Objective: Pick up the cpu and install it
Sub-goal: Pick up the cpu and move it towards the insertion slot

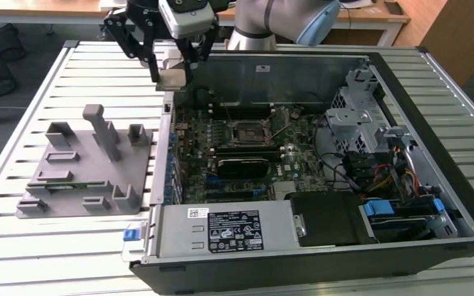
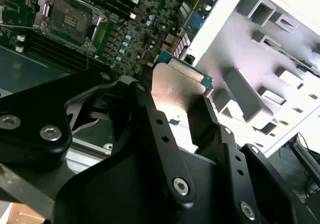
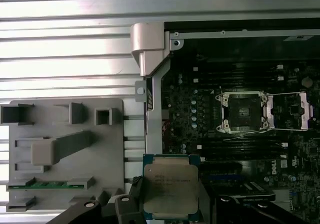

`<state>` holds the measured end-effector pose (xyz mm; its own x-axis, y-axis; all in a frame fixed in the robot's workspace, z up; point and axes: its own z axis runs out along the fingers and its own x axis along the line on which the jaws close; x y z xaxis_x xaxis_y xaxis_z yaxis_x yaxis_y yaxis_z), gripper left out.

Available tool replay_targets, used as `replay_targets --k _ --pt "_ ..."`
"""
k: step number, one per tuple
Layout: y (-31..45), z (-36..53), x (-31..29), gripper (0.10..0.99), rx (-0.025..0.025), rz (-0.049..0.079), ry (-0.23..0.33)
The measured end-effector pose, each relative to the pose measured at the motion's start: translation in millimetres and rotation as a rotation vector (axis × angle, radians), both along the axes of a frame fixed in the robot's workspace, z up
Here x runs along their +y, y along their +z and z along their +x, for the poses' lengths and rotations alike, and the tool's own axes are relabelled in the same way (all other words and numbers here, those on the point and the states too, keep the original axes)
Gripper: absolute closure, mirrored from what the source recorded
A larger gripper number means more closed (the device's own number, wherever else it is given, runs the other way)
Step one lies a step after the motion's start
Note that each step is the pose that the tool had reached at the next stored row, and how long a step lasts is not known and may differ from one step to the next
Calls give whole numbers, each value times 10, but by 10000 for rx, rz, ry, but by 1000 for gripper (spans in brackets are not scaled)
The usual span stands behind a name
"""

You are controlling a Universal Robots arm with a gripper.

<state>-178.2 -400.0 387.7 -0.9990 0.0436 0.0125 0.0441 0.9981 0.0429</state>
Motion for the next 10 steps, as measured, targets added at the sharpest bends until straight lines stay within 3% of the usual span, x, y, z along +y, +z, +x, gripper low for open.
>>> replay_targets --k 1,2,10 --pt "-1 21 0 561 0 0 0" --pt "-2 114 1 561 0 0 -7" --pt "-4 311 1 561 0 0 -23"
